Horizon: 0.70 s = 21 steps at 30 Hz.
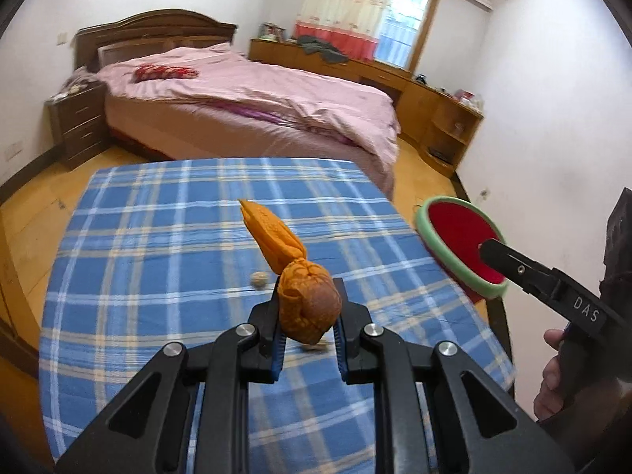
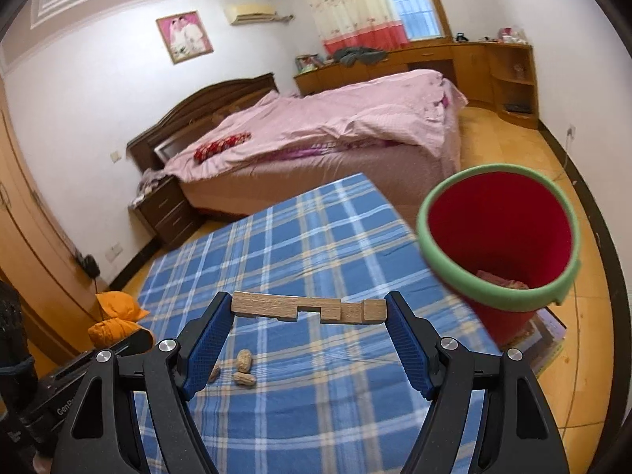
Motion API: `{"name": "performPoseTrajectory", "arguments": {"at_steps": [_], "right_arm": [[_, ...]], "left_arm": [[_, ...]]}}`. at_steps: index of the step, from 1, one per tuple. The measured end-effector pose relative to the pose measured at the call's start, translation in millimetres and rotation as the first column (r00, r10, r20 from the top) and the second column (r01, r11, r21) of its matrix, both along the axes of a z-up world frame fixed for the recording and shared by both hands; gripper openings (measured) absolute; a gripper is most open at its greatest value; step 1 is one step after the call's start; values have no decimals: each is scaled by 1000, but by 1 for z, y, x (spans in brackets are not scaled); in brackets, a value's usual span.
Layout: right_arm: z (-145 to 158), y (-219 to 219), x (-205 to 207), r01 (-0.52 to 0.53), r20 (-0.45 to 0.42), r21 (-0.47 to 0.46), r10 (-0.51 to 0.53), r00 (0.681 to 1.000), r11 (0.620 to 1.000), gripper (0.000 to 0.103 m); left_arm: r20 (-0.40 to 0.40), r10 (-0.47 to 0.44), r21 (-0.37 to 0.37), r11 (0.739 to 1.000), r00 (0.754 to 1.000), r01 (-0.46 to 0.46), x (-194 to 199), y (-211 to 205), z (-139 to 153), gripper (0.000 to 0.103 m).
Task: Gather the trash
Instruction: 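Carry the orange bundle and wooden stick over the red bucket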
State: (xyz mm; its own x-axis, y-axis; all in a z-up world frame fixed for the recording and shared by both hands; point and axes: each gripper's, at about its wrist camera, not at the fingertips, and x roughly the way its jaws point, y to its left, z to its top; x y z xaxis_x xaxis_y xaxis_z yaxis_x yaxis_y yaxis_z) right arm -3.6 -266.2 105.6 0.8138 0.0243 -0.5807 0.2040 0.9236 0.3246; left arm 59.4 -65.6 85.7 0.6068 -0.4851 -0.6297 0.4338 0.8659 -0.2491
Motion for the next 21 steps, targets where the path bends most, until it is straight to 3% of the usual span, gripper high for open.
{"name": "performPoseTrajectory", "arguments": {"at_steps": [10,21], "right_arm": [[16,-55,-37,111,46,17,-112,993,994,78],[5,-107,-49,202,29,44,-204,979,978,78]], "left_arm": [[19,-147,-1,989,989,147,-14,-66,26,19],[-1,-269,11,963,963,269,-8,-137,18,19]]}}
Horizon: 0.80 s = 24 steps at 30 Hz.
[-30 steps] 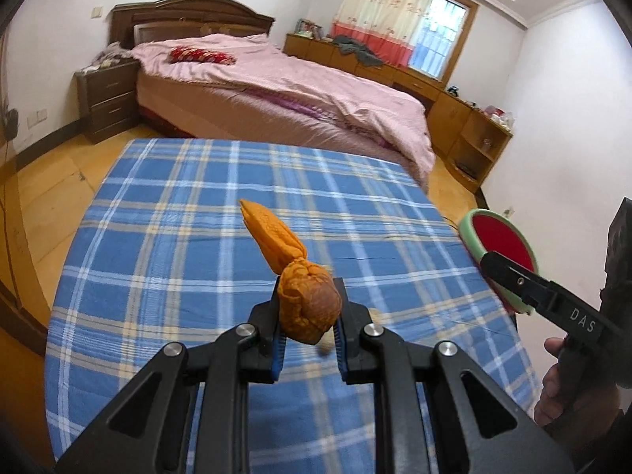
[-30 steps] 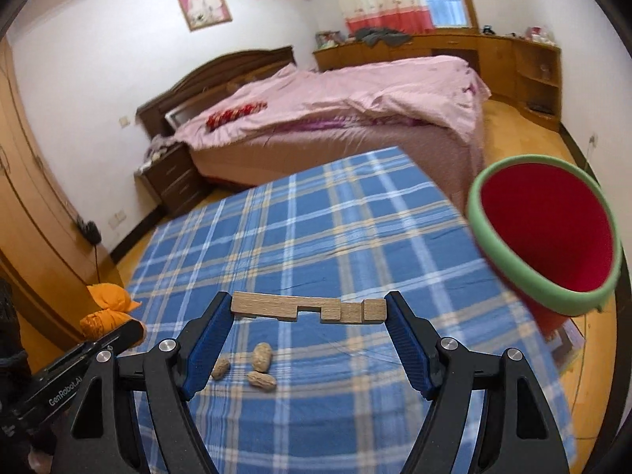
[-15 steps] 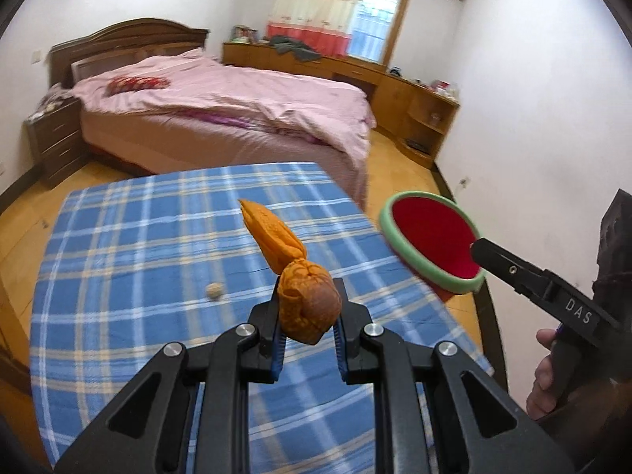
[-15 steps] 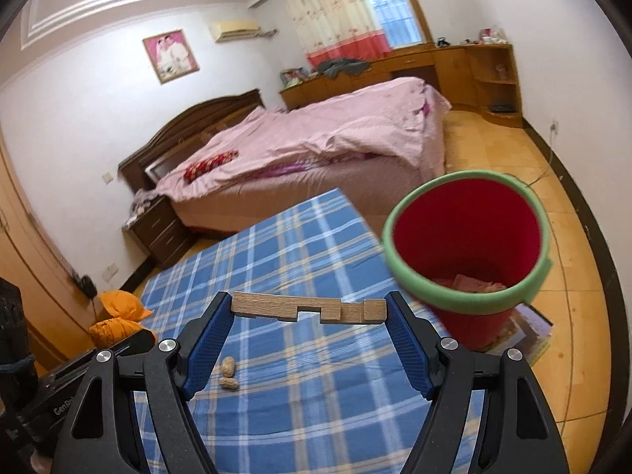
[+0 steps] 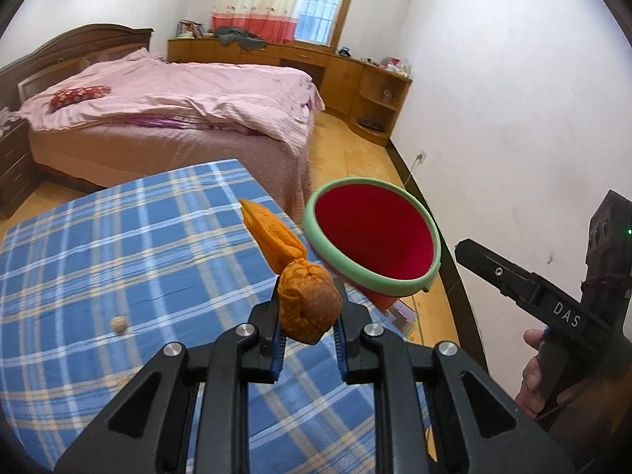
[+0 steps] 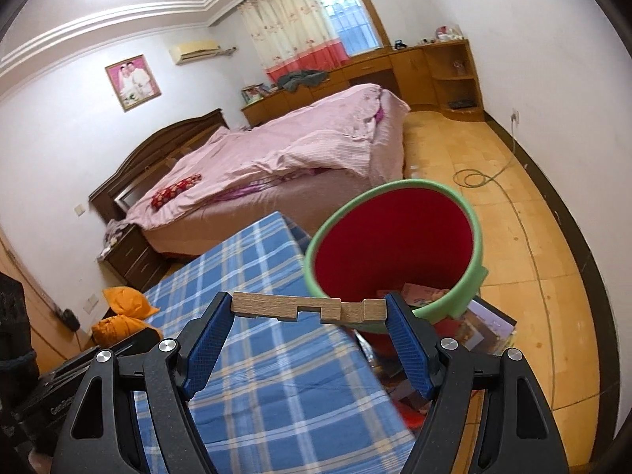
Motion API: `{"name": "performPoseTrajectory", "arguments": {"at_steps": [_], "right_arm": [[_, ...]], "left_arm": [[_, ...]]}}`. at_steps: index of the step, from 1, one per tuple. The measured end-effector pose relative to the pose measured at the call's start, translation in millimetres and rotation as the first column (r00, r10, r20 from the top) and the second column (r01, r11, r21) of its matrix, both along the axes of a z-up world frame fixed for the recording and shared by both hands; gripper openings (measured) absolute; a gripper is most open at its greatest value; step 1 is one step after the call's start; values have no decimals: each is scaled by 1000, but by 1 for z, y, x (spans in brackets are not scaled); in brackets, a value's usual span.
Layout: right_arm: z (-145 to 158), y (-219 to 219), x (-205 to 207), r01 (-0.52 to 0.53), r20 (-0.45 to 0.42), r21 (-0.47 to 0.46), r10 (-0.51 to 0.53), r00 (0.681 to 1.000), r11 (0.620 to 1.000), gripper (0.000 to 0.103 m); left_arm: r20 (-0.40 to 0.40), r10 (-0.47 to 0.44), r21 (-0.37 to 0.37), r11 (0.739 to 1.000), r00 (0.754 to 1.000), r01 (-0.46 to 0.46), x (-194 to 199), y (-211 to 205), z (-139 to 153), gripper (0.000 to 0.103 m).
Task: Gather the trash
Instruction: 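Carry the orange bundle and wooden stick over the red bucket, then open both tools to drop the orange bundle and wooden stick into the bucket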
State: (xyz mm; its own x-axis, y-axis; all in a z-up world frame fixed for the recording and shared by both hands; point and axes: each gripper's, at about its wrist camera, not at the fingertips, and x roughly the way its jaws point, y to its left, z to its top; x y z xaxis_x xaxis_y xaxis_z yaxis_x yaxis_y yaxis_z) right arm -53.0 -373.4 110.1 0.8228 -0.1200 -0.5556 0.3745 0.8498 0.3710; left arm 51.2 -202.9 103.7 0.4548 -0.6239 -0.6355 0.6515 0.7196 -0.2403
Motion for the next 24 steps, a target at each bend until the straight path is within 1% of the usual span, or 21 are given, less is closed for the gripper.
{"name": "performPoseTrajectory", "arguments": {"at_steps": [5,11,18,21,24], "right_arm": [[-10,-23,3,21,-12,16,-21,1000,1000,78],[-27,-56,17,25,-66,20,-24,998,999,78],[-46,-89,27,44,-97,45,-40,994,998,78],[-54,-102,29,51,-107,62,-44,993,997,78],[-58,-112,31,54,-111,69,-46,993,996,78]], "left_arm": [[-22,-23,23,999,999,23,11,-32,-10,19],[-50,-45,70,996,998,48,25,-72,-26,19],[-85,-105,115,987,991,114,40,-124,-48,19],[-101,-120,121,984,988,131,47,-143,-55,19],[-88,-122,139,981,989,133,52,-161,-59,19]]}}
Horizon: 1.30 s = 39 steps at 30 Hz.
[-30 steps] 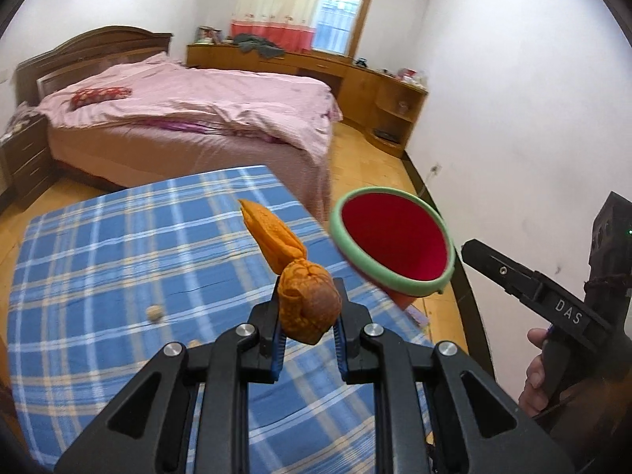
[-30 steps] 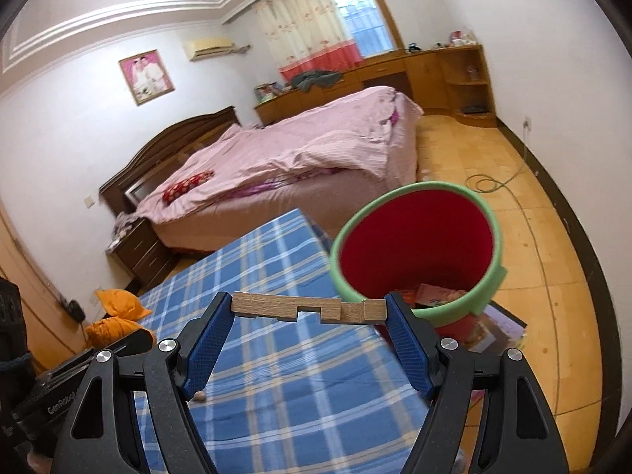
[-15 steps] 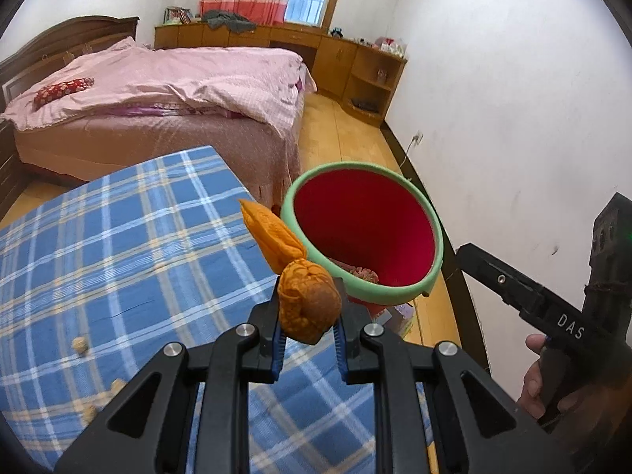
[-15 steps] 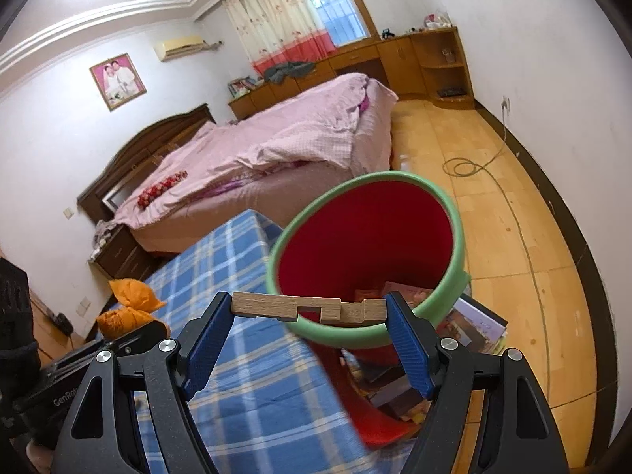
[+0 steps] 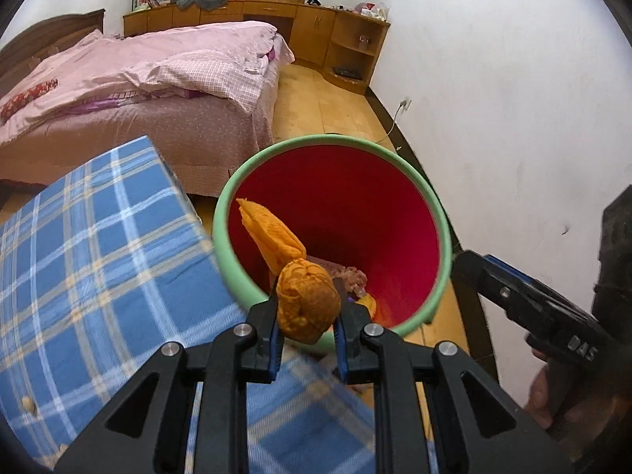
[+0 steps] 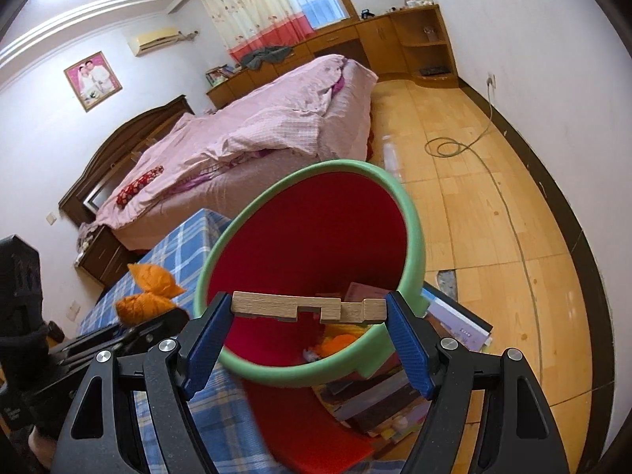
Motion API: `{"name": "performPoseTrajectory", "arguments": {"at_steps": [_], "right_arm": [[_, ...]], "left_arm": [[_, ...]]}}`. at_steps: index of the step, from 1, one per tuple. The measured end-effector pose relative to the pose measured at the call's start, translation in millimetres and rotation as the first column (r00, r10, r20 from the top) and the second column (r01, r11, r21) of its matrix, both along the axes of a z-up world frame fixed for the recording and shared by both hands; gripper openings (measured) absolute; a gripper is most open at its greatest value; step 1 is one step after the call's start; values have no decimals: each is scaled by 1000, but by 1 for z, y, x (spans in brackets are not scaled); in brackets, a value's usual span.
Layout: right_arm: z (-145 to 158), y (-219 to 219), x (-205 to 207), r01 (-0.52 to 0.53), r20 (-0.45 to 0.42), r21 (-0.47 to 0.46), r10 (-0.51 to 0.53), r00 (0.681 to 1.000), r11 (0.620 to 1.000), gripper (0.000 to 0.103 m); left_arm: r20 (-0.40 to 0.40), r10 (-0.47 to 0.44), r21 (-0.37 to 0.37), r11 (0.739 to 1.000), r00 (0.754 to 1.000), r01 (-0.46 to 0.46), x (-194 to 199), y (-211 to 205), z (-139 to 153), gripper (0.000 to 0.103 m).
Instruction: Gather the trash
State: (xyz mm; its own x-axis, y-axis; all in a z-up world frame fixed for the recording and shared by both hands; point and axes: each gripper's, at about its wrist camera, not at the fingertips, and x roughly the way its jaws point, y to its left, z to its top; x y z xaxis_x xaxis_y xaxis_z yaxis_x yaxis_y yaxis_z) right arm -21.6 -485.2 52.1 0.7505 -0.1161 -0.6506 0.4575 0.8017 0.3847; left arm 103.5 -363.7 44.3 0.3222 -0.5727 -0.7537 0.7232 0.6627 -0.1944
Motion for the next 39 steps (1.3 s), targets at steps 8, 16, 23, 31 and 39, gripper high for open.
{"name": "performPoseTrajectory", "arguments": {"at_steps": [8,16,23,31,39], "right_arm": [[-8,-18,10,-12,-4,-5,12,1000,1000,78],[-16,-21,29,-35,-10,-9,35,999,999,79],[-24,-15,41,-47,-11,5,47,999,999,82],[-11,6,32,-59,21,-16,59,998,998,83],[7,44,14,-96,52,-46,98,994,994,83]], "left_arm": [[26,24,59,998,999,-25,8,-19,-15,52],[4,87,54,995,996,-87,14,-2,-18,52],[-17,169,59,984,986,-168,25,25,-19,52],[-4,209,26,978,978,-209,21,58,-1,52],[25,265,-22,964,964,-265,1,105,24,52]]}}
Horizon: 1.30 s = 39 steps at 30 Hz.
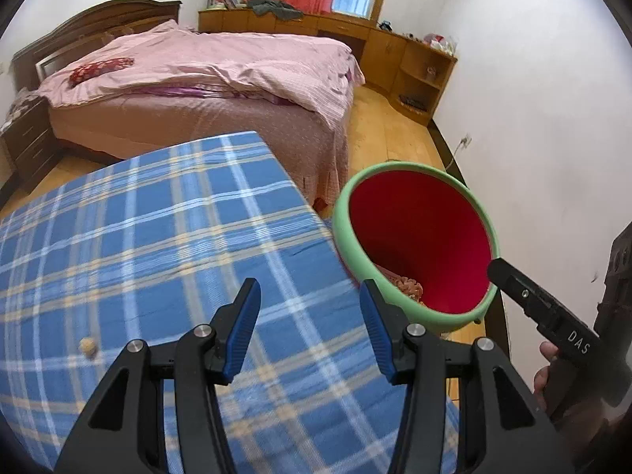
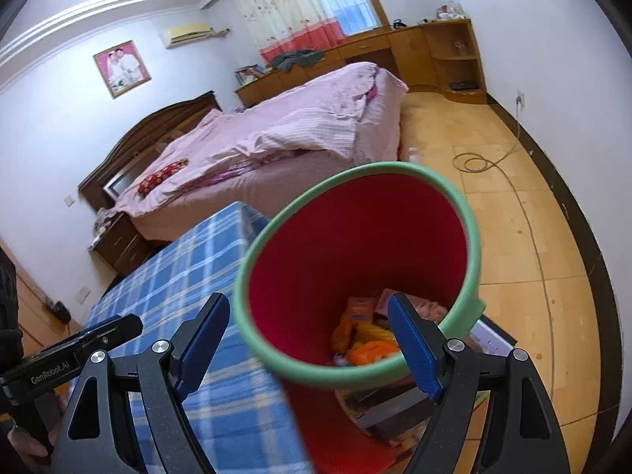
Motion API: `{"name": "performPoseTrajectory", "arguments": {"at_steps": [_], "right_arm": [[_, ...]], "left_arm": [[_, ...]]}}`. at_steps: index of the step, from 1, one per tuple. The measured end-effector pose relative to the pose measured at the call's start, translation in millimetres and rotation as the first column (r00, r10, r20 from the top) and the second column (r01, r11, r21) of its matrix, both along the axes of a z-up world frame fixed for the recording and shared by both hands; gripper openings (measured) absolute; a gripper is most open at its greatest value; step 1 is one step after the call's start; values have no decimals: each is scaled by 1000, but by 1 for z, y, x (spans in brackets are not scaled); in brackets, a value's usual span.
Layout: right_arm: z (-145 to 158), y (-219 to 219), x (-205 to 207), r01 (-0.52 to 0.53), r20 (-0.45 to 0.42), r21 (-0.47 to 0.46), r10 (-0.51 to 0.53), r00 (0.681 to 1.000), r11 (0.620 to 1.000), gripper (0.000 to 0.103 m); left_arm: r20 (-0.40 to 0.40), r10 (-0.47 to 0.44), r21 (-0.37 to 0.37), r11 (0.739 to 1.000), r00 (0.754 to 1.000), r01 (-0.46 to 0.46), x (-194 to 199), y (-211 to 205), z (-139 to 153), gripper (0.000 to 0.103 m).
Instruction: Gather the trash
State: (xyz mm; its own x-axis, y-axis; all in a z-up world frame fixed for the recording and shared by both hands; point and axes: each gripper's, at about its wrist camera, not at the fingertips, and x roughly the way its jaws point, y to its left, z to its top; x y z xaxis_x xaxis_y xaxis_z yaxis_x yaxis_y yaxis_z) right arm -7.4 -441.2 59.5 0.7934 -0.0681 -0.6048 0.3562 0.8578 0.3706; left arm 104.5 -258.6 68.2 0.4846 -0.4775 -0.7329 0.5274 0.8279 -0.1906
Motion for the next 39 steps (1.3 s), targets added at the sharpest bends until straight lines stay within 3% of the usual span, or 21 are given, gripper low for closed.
{"name": "performPoseTrajectory", "arguments": {"at_steps": [11,20,26,30,39], "right_arm": [[22,68,-18,-120,33,-39,121,992,992,83],[32,125,-41,-174,85,-85,181,980,981,83],[21,158,-50,-200,105,-142,216,971,969,83],[5,176,-53,-224,72,-162,238,969,961,83],[-16,207,-65,-223,63,-204,241,969,953,83]], "left_arm": [[24,115,-27,993,993,-114,-35,76,12,52],[92,225,-15,974,970,-225,-61,135,15,52],[163,304,-20,952,938,-305,-82,169,14,52],[236,384,-11,920,893,-392,-97,187,6,52],[213,445,6,889,870,-457,-116,216,-27,53]]}}
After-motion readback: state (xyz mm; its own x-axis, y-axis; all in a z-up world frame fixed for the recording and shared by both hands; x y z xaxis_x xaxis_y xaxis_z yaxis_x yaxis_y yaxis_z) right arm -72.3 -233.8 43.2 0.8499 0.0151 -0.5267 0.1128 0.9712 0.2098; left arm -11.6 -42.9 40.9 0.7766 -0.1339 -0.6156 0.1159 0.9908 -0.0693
